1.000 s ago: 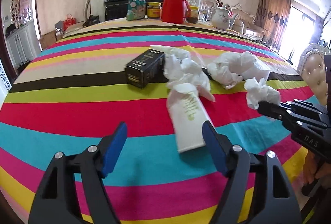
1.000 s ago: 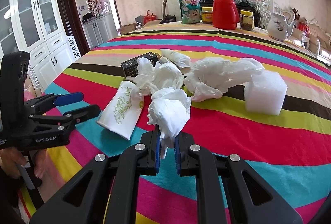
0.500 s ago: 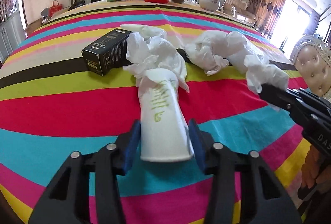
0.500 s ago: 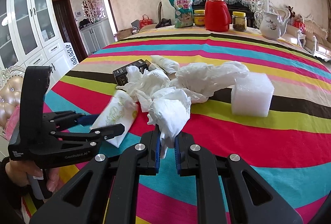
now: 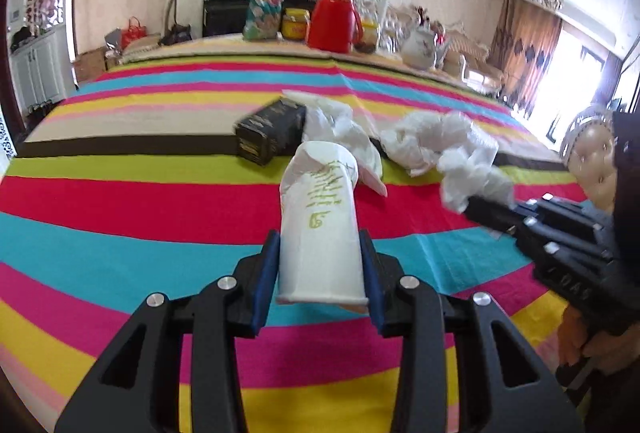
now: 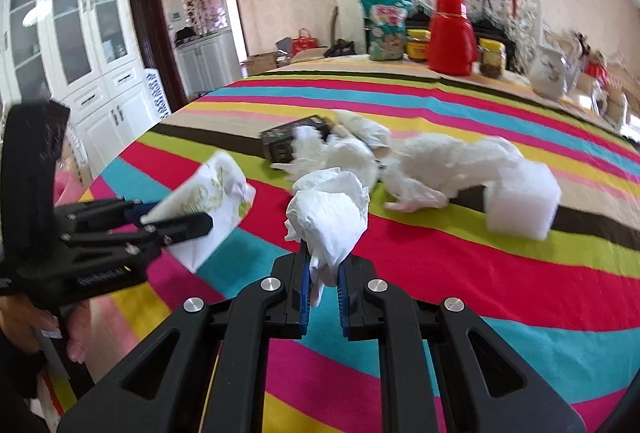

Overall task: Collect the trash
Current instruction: 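Carry the paper cup and tissue to the bin and open the left tool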

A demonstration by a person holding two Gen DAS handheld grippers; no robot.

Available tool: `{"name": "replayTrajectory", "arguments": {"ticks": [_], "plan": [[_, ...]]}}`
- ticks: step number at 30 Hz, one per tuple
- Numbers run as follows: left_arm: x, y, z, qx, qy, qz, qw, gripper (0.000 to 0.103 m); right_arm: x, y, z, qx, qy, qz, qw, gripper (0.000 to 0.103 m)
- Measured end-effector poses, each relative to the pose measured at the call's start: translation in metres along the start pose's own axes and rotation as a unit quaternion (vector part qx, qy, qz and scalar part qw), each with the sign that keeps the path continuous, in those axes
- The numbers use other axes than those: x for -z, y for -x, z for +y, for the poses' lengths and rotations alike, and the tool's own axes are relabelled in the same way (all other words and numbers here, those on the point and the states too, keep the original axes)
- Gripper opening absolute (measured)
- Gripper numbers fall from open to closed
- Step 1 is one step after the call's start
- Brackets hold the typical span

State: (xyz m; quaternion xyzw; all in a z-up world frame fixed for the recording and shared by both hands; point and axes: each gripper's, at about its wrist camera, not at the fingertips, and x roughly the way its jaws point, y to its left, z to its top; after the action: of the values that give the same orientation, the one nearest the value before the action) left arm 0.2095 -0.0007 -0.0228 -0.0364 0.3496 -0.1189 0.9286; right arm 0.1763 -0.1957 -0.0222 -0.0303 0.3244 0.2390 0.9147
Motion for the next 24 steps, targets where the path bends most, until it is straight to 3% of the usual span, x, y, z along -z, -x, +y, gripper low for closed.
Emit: {"name": "replayTrajectory", "arguments": {"ticks": [12,24], "plan": [[0.015,0.080,0.038,-0.046,0.017,-0.081,0.9955,0.039,-0.016,0.016,0.067,-0.031,0.051,-0.025,0.998,0.012],[0.044,0.167,0.094,-0.121,0.032,-0.142,0.9818,0.039,-0.039,0.006,0.160,-0.100,0.099,-0.046,0.989,0.012]]}}
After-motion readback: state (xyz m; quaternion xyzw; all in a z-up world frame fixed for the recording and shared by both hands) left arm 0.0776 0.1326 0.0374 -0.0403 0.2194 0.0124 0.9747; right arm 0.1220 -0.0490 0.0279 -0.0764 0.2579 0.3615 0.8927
